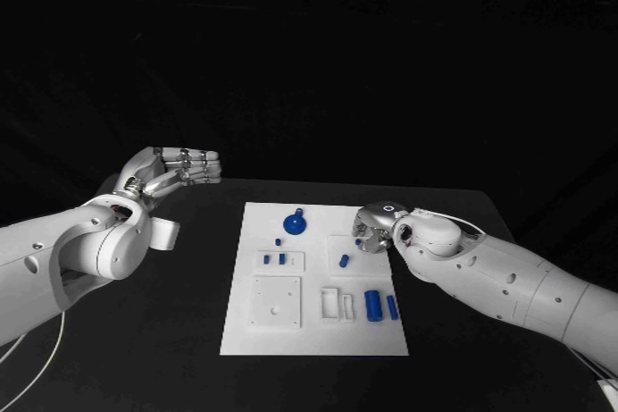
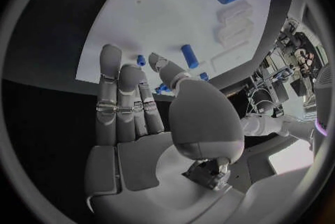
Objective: Assemble the parts on the task board
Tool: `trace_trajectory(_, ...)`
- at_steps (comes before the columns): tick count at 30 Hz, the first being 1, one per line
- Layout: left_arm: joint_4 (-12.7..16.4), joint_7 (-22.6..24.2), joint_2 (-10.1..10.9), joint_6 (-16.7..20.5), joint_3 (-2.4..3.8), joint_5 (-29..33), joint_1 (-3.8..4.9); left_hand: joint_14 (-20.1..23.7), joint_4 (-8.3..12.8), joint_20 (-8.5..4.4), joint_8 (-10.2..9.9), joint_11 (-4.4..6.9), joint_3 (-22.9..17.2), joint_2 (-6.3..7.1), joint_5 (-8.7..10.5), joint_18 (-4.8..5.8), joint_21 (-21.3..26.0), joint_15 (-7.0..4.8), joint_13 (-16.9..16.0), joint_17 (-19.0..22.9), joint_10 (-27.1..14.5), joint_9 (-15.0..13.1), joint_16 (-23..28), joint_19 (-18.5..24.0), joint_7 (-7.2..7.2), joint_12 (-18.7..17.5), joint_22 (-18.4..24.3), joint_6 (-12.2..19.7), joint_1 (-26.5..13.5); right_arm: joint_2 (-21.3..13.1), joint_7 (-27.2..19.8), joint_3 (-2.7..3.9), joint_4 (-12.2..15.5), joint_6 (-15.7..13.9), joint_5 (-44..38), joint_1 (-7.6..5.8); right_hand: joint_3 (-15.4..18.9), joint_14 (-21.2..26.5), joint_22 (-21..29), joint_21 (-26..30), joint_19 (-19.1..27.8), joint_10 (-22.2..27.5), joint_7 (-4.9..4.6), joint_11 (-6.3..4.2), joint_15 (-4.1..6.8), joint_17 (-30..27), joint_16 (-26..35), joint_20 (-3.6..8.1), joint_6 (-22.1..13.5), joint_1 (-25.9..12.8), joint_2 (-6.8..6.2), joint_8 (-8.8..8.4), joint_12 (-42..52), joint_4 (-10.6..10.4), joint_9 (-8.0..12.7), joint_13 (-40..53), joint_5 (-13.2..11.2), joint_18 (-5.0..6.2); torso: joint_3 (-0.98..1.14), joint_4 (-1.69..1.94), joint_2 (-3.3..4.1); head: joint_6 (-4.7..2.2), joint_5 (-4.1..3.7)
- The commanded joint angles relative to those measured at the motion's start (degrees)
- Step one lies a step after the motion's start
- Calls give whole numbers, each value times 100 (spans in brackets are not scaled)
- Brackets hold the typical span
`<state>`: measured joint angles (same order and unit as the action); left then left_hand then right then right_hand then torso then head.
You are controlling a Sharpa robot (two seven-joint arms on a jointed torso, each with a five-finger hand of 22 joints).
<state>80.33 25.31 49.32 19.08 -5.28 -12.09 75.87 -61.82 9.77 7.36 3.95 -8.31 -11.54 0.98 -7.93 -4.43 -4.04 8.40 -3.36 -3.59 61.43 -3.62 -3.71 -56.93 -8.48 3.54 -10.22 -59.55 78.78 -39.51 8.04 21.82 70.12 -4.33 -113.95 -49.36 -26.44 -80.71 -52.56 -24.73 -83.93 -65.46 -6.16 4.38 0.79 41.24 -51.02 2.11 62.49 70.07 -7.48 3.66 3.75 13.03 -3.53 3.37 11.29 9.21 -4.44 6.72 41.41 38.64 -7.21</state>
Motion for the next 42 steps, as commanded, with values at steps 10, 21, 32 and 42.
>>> trace_trajectory(10,24,95,-3,-30,4,82,2,27,5,-6,-8,-9,19,-52,-38,-27,-22,-10,7,5,-14,4,26,-61,6,-2,31,18,-15,118,-27,-7,-204,-65,-62,50,-599,-18,41,-63,-223,-122,0,1,-1,-10,-45,-3,111,-82,-52,-7,-22,-172,-11,-4,-155,-13,0,2,7,32,-47)
trace_trajectory(21,24,78,-3,-66,4,83,2,31,6,-6,-4,-8,11,-64,-41,-31,-25,-9,7,5,-13,3,26,-69,10,-1,54,4,-15,211,-87,-11,-331,-102,-1,106,-747,-18,44,-81,-220,-409,6,-53,25,-9,-48,14,348,-51,53,-1,-32,-222,-17,3,-250,-27,-7,0,2,62,-57)
trace_trajectory(32,9,57,-6,-88,4,84,3,31,6,-6,-4,-8,11,-64,-41,-31,-25,-9,7,5,-13,3,26,-69,10,-1,54,4,-15,253,-89,-12,-363,-287,-18,154,-822,-22,0,-121,-208,-758,76,-165,115,7,-48,98,664,63,239,9,-28,-153,-44,11,-393,-74,-8,0,4,73,-36)
trace_trajectory(42,-39,36,2,-96,-1,85,4,26,5,-5,-8,-6,15,-59,-32,-31,-26,-10,7,4,-11,4,26,-75,12,-1,86,4,-24,274,-9,-12,-412,-584,-160,163,-1003,10,-161,-168,-129,-1032,122,-237,172,48,-21,169,884,197,310,2,-29,20,-66,17,-755,-143,-10,1,5,64,-11)
